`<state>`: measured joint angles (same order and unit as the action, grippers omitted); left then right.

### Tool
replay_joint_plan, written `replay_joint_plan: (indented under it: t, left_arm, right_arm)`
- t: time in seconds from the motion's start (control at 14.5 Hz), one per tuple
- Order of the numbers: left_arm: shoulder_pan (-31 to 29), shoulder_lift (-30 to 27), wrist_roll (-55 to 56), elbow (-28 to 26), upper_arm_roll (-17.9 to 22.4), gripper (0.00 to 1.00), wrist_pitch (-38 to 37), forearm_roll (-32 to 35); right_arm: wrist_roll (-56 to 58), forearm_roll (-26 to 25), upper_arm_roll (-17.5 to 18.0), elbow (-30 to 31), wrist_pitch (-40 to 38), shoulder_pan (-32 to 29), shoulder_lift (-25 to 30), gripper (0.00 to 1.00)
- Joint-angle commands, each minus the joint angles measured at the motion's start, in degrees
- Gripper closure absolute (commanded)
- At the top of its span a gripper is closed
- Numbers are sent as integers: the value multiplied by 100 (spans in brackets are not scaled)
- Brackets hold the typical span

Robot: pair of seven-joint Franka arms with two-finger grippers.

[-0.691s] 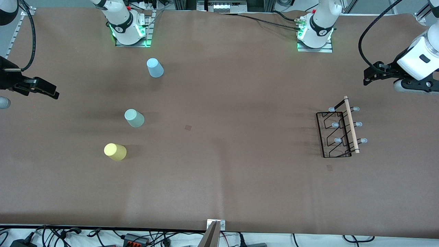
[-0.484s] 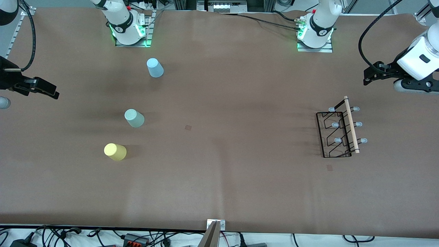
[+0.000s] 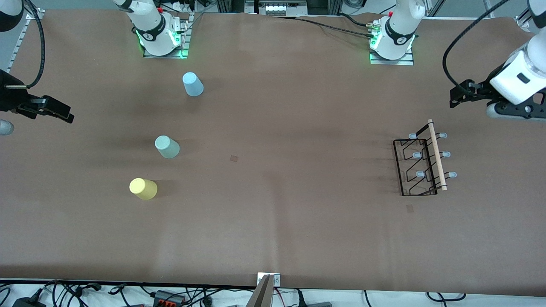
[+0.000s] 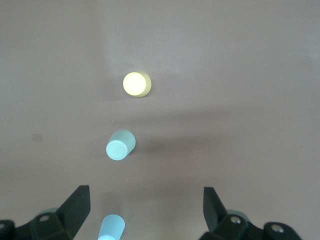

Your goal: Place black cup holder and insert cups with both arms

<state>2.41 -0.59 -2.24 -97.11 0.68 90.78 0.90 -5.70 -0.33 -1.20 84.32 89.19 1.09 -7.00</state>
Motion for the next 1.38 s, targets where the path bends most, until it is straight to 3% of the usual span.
replay_joint_plan:
  t: [0.0,0.35,0.62,0.97,1.11,1.31]
  left_arm:
    - [-152,392,57,227,63,0,-130,-64]
    - [-303,1842,-57,1167,55,0,-43,6]
    - [-337,2124,-582,826,28,0,1133,-2]
    - [-417,2107,-681,158,28,0,1223,-3]
    - [-425,2107,-690,-18,28,9,1241,-3]
    - [-417,2081,-690,-185,20,27,1302,-20]
  right_arm:
    - [69,60,6,-30,-121,14,-90,0]
    - [86,24,6,-21,-463,40,-363,0]
    - [69,77,14,128,-289,102,-425,0]
    - [69,130,15,717,572,198,-319,0]
    - [60,139,14,1049,931,208,-206,0]
    - [42,182,14,2471,2485,207,321,0]
